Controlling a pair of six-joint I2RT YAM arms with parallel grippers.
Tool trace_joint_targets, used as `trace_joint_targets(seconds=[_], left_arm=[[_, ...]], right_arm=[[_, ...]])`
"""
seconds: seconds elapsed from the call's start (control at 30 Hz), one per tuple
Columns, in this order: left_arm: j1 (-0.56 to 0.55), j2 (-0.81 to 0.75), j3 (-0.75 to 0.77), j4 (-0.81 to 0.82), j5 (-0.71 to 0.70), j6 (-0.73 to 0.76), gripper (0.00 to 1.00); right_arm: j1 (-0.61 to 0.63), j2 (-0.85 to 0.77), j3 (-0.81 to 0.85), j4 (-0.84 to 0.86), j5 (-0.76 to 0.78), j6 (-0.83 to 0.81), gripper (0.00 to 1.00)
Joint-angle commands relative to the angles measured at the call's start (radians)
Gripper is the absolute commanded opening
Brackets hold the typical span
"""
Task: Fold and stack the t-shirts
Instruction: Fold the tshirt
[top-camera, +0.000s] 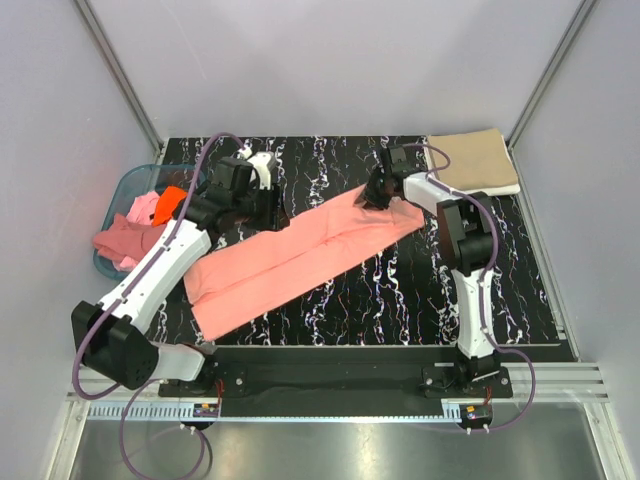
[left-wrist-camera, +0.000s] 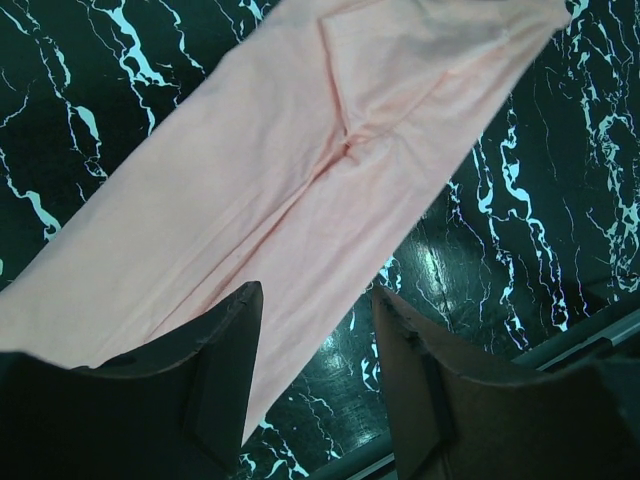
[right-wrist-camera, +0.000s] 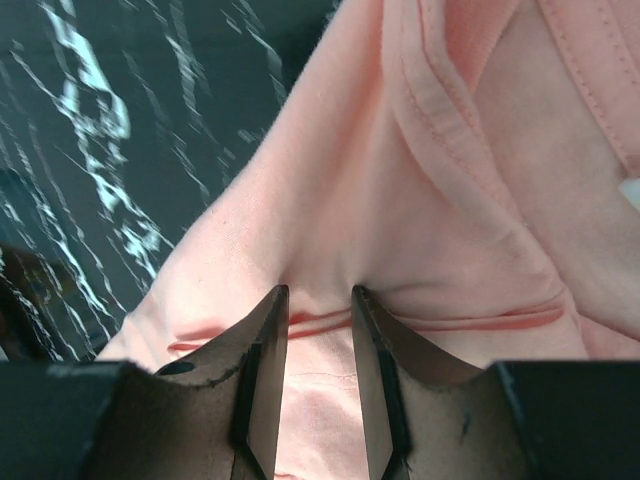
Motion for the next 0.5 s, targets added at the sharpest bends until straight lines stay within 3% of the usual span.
trace_joint_targets(seconds=[0.0,0.3,0.37,0.47], left_arm=[[0.002,-0.048,-0.001,0.014,0.012,0.013,0.53],[-0.007,-0.008,-0.189,0.059,0.101,-0.062,0.53],[-0.01,0.011,-0.243,0.08,0.086,-0.083,0.52],[-0.017,0.048,-0.301,0.114,-0.014,-0.12,0.47]], right_arm=[[0.008,0.138,0.145,-0.02,0.008,-0.076,0.39],[-0.024,0.48,0.763,-0.134,-0.107,-0.151,0.41],[-0.029,0.539,0.981,-0.199,-0.144,-0.183,0.41],[-0.032,0.544,1.095,-0.302,-0.162,-0.211,0.44]])
